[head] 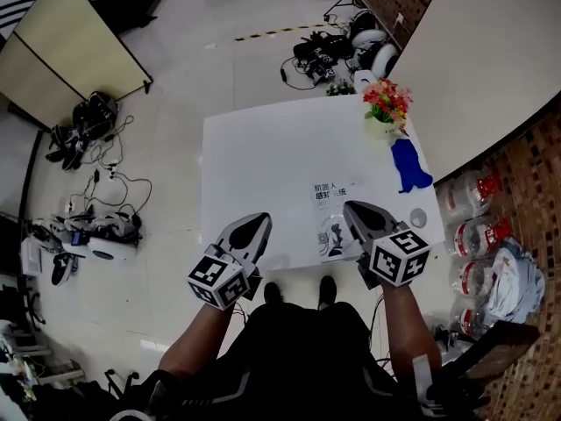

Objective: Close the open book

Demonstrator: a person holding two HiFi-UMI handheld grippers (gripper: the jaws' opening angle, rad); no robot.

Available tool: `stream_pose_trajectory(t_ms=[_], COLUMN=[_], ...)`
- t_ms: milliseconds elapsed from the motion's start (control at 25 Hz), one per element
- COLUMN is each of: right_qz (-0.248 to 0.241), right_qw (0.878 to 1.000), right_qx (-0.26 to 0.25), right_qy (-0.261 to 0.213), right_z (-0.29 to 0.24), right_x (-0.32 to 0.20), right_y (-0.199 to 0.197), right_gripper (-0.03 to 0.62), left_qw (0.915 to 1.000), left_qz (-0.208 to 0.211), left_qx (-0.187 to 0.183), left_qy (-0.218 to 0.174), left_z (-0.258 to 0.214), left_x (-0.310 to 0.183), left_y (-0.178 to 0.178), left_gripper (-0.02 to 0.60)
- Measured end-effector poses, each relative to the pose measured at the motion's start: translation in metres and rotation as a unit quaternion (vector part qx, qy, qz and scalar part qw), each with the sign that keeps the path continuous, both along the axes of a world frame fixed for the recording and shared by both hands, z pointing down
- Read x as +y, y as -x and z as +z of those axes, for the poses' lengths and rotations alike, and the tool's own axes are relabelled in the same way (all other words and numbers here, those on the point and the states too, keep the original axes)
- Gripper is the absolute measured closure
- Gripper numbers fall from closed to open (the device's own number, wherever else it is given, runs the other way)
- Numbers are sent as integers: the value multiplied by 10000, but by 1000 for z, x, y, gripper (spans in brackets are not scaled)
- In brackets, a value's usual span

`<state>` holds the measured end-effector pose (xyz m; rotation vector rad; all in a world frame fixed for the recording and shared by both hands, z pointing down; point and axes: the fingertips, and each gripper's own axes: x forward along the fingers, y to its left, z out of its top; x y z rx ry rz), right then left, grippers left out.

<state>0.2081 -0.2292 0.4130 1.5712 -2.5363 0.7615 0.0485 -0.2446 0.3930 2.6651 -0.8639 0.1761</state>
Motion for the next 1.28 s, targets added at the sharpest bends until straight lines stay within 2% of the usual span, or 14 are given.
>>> stream_pose_trajectory(t_ms=[200,360,520,800,1000,1160,1280], right_qz=[-366,-518,-652,-734,-670,-669,-632], right_qw=[9988,9976,9957,9929,9929,9903,9893], right_qx=[30,102,208,332,572,696,721], right_qy=[-319,-453,-618,-880,-795,-998,-1101], right_z=[-12,-17,-29,-52,-57,-81,-90], right_x=[10,25,55,149,222,278,316], right_y=[-6,-6,14,76,106,114,103], right_gripper=[589,589,589,589,589,589,589], left_qw=[9977,9969,9950,9953,9945,9943,9944], left_qz=[-675,-738,-856,-783,-835,-763,-691], left_qx=[7,-28,-119,123,416,550,553], left_qy=[-31,-255,-497,-564,-468,-499,-585], left_z=[-9,-19,-28,-38,-38,-49,-55], left_x=[12,52,95,202,268,317,350], left_y=[2,1,21,66,92,93,79], left_gripper=[588,588,588,588,588,588,588])
